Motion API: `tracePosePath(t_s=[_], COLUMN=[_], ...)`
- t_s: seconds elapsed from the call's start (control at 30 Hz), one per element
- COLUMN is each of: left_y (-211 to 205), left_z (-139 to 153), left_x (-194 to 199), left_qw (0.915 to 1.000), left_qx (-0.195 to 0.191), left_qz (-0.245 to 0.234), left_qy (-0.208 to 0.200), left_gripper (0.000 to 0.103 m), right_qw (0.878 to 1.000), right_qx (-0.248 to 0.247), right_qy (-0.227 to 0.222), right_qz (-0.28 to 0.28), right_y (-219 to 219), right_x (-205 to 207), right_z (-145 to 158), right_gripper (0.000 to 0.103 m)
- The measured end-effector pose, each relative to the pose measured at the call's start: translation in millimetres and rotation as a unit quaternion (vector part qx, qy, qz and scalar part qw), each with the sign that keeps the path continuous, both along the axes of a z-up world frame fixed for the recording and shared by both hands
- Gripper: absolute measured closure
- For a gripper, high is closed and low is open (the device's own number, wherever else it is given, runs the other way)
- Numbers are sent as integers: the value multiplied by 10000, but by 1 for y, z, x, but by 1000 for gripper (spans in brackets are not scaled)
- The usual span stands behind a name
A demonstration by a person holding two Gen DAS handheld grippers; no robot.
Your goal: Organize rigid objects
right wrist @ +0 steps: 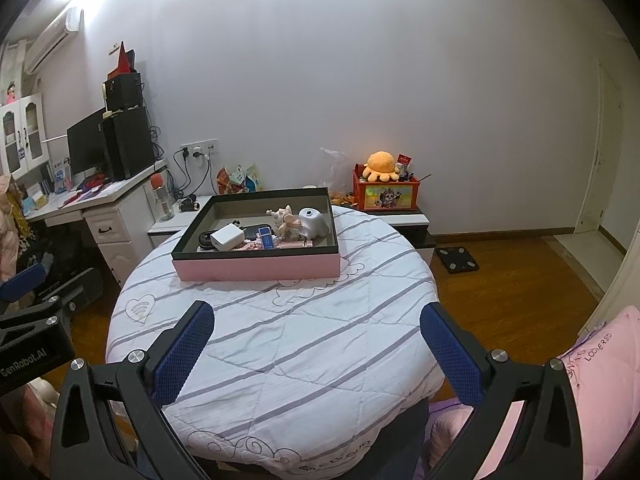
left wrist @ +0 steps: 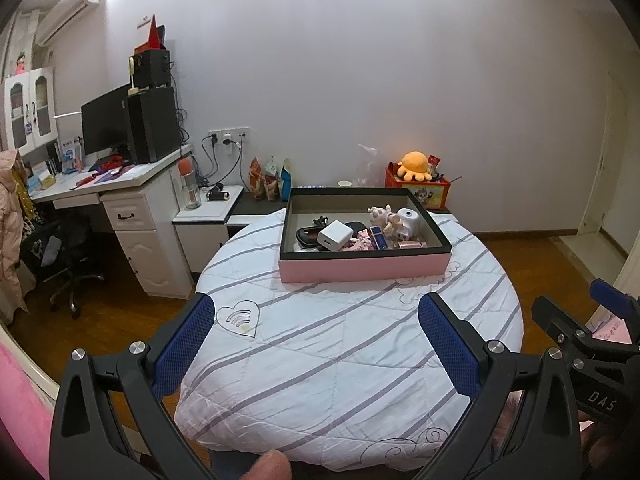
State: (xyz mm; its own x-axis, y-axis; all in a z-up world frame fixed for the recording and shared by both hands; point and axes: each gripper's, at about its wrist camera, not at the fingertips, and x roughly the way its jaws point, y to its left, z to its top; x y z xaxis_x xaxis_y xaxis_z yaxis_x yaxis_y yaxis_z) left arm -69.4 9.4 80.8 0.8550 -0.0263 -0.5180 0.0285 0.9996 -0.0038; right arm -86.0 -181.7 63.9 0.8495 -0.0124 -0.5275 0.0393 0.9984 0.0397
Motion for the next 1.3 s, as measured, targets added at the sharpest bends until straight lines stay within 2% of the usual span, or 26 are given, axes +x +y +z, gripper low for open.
tracePosePath(t_s=[0.3,0.57,0.83,1.3], left_y=[-2,0,-3,-4], left_z=[-1,-3,-2,-4], left_x=[2,7,7,9], left_qw=[10000,9998,9999,9998], left_qx=[44,-97,30,34], left_qz=[9,-56,-11,-19], left_qy=[27,165,136,175], left_gripper=[0,0,0,0], right_qw=[10000,10000,10000,10000], right_qx=[3,-3,-1,-1], right_qy=[11,11,11,-1], right_qz=[-2,-7,-4,-34], right_y=[-2,-2,-2,-6], right_x=[0,1,1,3], right_z=[0,0,-1,0], right_gripper=[0,0,0,0])
